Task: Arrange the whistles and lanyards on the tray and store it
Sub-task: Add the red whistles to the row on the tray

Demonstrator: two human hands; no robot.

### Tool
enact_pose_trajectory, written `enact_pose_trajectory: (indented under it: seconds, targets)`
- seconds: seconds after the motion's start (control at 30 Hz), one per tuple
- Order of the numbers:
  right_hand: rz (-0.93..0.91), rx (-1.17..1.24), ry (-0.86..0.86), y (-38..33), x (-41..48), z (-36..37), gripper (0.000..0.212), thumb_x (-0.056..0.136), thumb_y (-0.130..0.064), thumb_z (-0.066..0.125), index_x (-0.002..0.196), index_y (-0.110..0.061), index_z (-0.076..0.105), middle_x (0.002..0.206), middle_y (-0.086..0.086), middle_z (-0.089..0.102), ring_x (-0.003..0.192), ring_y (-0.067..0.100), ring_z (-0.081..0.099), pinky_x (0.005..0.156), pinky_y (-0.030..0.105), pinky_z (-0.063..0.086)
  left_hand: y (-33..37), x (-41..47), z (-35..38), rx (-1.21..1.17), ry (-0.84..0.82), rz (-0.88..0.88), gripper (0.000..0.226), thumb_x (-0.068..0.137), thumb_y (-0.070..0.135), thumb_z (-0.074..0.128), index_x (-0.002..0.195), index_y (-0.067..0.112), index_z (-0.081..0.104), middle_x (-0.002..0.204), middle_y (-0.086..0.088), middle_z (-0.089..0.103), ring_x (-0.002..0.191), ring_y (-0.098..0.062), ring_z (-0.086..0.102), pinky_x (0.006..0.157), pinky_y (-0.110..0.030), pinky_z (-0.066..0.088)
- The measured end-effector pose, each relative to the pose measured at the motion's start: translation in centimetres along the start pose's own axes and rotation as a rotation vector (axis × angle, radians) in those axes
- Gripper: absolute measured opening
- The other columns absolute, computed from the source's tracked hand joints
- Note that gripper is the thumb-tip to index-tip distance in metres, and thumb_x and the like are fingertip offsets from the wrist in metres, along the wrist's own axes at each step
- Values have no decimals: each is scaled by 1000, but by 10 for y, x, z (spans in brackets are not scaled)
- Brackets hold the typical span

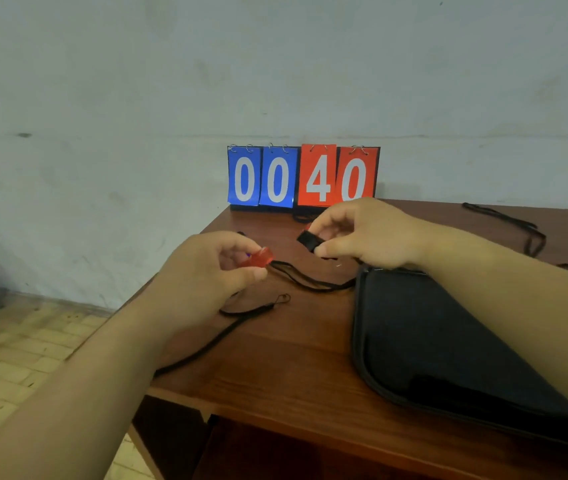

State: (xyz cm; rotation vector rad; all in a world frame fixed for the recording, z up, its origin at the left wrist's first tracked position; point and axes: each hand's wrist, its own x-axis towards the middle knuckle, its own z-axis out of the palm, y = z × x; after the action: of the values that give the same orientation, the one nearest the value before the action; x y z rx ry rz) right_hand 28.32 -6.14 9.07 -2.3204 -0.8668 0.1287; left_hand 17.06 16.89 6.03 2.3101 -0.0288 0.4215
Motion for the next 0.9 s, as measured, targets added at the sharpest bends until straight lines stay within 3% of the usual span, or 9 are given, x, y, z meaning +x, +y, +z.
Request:
enact_pose_trajectory:
  seconds: [0.2, 0.3, 0.43, 0.5, 0.6, 0.7, 0.8, 0.9]
  targets:
    - [122, -56, 16, 26, -60, -58, 15, 88, -39, 75, 102, -41, 71, 101, -17, 69, 93, 0, 65, 75, 18, 44, 52, 25, 48, -32, -121, 52, 19, 83, 35, 81, 92, 44, 68, 93, 17, 70, 92, -2, 66, 84, -24, 54]
    - [196, -22, 44, 48, -91, -83, 15, 87, -36, 76, 102, -40, 73, 94, -11, 70, 80, 4, 69, 75, 24, 51, 80, 40, 75, -97, -185, 84, 19, 83, 34, 82, 97, 39, 71, 95, 16, 71, 93, -4, 68, 87, -28, 58]
    - [275, 52, 115, 80, -120, -107, 14, 88, -36, 76, 100, -42, 74, 90, -12, 75, 69, 2, 70, 65, 25, 53, 116, 65, 116, -117, -268, 135, 21, 83, 36, 83, 98, 39, 69, 94, 18, 71, 88, 0, 68, 87, -25, 56]
    - [304, 72, 140, 94, -129, -112, 15, 87, -34, 77, 100, -40, 75, 89, -8, 77, 72, 8, 71, 70, 35, 60, 127, 76, 137, -146, -308, 132, 22, 84, 35, 82, 101, 36, 68, 96, 15, 73, 93, -3, 70, 92, -32, 57]
    - [312, 90, 223, 114, -136, -110, 17, 84, -35, 80, 100, -39, 76, 94, -7, 76, 83, 11, 73, 83, 37, 61, 134, 86, 162, -195, -392, 121, 23, 88, 27, 79, 106, 28, 64, 93, 6, 78, 90, -11, 76, 89, -41, 62]
    - [306, 96, 282, 129, -138, -101, 19, 83, -37, 80, 102, -41, 76, 99, -10, 74, 87, 6, 71, 85, 29, 54, 130, 88, 183, -235, -440, 99, 22, 95, 21, 71, 110, 25, 55, 99, 4, 77, 91, -9, 76, 85, -39, 64]
    - [293, 72, 289, 138, -138, -93, 19, 84, -38, 80, 101, -43, 74, 99, -15, 73, 90, -2, 68, 84, 22, 50, 120, 86, 194, -173, -452, 128, 27, 101, 23, 62, 121, 36, 50, 104, 8, 69, 90, -3, 71, 82, -29, 62]
    - [291, 169, 307, 138, -139, -90, 17, 84, -31, 80, 100, -35, 74, 92, -10, 77, 84, 2, 73, 84, 23, 54, 113, 80, 193, -82, -479, 170, 29, 105, 28, 52, 126, 47, 48, 102, 15, 61, 89, 1, 64, 75, -16, 50]
